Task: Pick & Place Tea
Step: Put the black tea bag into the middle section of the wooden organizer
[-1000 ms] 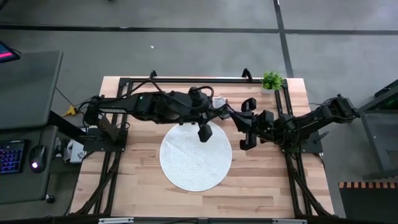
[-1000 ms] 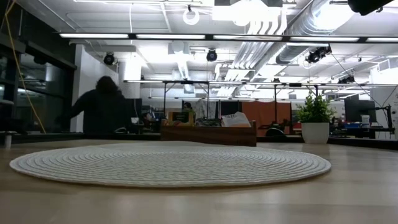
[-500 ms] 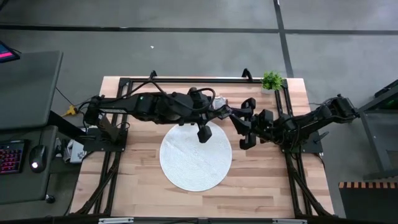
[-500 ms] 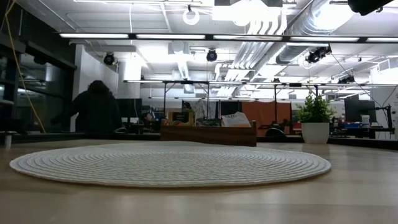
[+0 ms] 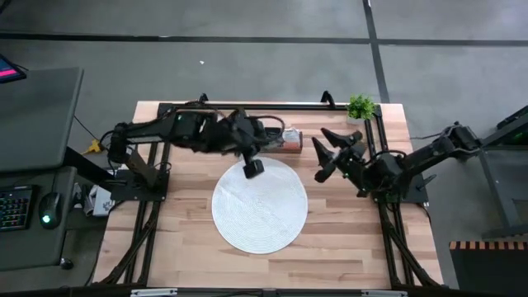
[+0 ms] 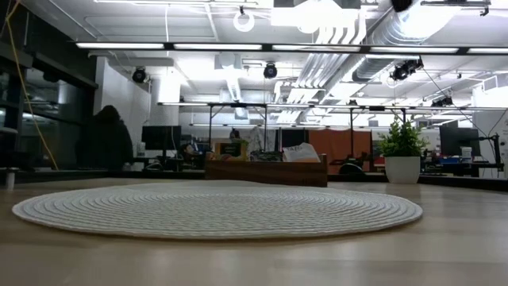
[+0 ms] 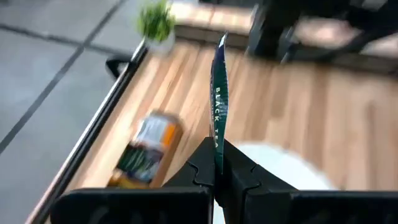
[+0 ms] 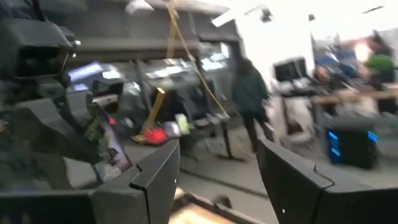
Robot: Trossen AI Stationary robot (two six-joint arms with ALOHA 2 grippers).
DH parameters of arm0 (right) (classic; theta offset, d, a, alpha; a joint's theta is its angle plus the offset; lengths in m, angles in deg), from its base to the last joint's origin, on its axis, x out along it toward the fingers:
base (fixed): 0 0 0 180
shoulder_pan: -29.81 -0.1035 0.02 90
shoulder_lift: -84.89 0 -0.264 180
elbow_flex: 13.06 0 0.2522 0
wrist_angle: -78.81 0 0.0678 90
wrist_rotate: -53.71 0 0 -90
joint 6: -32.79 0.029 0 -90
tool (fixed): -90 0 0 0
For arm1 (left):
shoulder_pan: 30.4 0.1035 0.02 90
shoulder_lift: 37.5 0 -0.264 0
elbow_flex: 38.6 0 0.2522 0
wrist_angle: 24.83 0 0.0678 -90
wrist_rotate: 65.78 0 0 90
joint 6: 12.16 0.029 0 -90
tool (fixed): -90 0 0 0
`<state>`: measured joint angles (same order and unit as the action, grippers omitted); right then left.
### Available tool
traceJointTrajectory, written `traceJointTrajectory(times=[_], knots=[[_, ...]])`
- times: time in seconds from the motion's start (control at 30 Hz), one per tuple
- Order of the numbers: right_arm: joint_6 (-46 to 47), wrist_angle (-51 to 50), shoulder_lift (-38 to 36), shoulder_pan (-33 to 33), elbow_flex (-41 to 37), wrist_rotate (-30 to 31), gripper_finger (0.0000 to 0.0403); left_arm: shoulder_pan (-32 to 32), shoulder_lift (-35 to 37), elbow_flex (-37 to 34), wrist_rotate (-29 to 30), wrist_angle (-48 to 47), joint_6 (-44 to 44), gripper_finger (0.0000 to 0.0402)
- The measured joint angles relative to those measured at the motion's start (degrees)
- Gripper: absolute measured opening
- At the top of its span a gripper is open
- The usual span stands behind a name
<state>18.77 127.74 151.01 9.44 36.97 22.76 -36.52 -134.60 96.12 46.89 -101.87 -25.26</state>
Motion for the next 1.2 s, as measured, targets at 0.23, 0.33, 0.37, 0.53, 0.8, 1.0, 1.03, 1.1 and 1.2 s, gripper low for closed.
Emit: traceJointTrajectory(times=[0.23,0.33,0.37,0.53,0.8,1.0,1.03,1.1,1.2], knots=[[6.68,-14.0,-5.14,-8.27,0.0,12.51,0.0176,9.97,-1.06,0.1,-11.56,-6.18,10.37,0.0],[10.0,-17.7,-5.44,-11.77,0.0,15.84,0.0148,14.12,-2.7,-0.13,-14.05,-7.83,14.57,0.0],[11.11,-18.83,-5.41,-12.8,0.0,17.07,0.0137,15.28,-3.31,-0.13,-14.93,-7.92,15.91,0.0],[16.05,-23.62,-5.41,-17.05,0.0,20.42,0.0083,20.27,-5.5,-0.04,-19.47,-7.26,21.94,0.0],[20.28,-26.16,-5.39,-20.91,0.0,22.41,0.0008,24.76,-11.02,-0.1,-23.61,-7.36,28.02,0.0],[22.46,-26.46,-5.39,-22.66,0.0,24.76,0.0002,26.03,-15.57,-0.15,-27.06,-6.96,29.89,0.0],[22.73,-26.46,-5.39,-22.9,0.0,25.3,0.0001,26.02,-16.47,-0.2,-27.64,-6.86,30.23,0.0],[22.84,-26.44,-5.39,-23.63,0.0,26.81,0.0001,26.0,-18.27,0.02,-28.99,-5.27,30.56,0.0],[22.97,-26.46,-5.39,-24.56,0.0,28.37,0.0001,26.49,-20.15,-0.13,-29.83,-5.53,30.79,0.0]])
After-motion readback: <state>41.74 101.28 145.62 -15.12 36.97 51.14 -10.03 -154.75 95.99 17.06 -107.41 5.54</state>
